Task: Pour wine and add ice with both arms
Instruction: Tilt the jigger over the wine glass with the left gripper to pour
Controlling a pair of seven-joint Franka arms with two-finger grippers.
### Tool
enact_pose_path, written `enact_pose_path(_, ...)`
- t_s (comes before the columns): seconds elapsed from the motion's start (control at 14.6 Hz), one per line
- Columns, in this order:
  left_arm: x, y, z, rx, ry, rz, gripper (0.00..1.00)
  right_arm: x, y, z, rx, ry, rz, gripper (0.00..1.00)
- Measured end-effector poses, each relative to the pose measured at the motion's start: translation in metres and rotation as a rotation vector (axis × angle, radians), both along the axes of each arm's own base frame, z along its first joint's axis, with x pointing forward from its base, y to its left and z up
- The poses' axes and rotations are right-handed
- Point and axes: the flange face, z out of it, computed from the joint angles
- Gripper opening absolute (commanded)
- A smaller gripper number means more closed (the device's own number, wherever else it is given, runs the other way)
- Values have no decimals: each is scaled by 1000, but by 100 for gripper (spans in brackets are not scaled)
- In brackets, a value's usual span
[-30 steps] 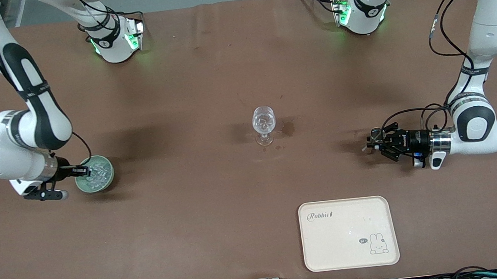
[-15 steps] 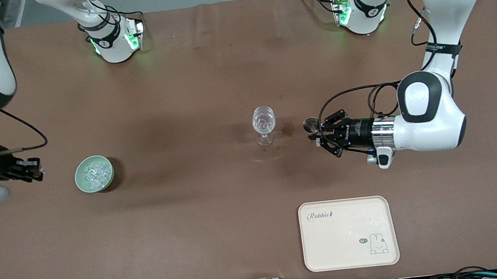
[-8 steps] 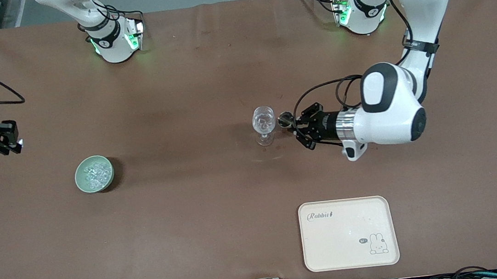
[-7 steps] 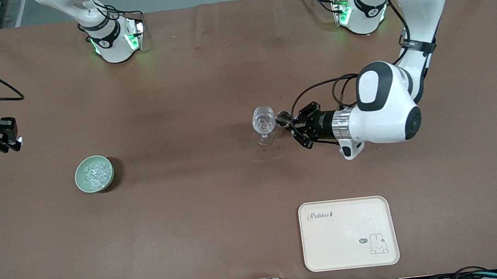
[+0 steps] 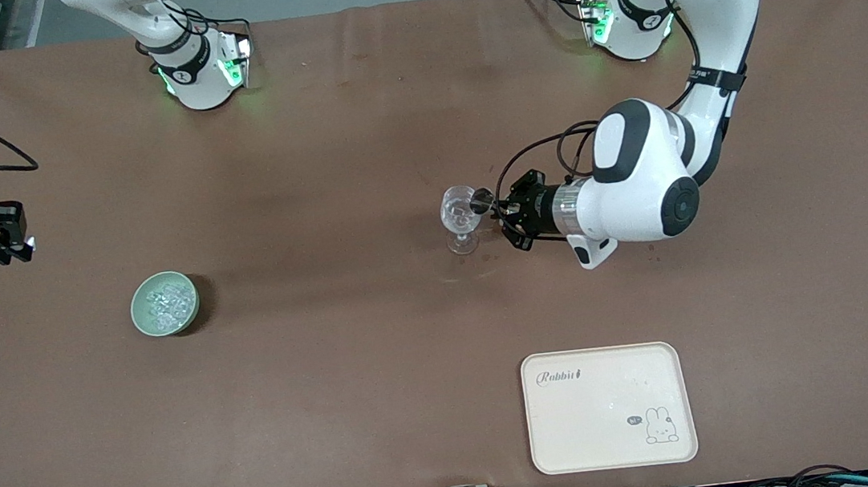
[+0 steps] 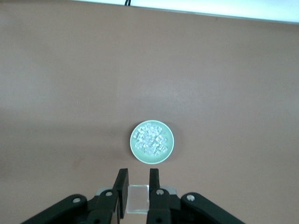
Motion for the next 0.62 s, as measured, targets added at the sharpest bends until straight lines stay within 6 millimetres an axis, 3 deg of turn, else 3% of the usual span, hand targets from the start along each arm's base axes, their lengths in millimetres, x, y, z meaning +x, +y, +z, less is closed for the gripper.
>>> enact_pose_path(0.62,-16,-21,-4,97,-3,-28,1,-5,-1,-5,9,53,-5,3)
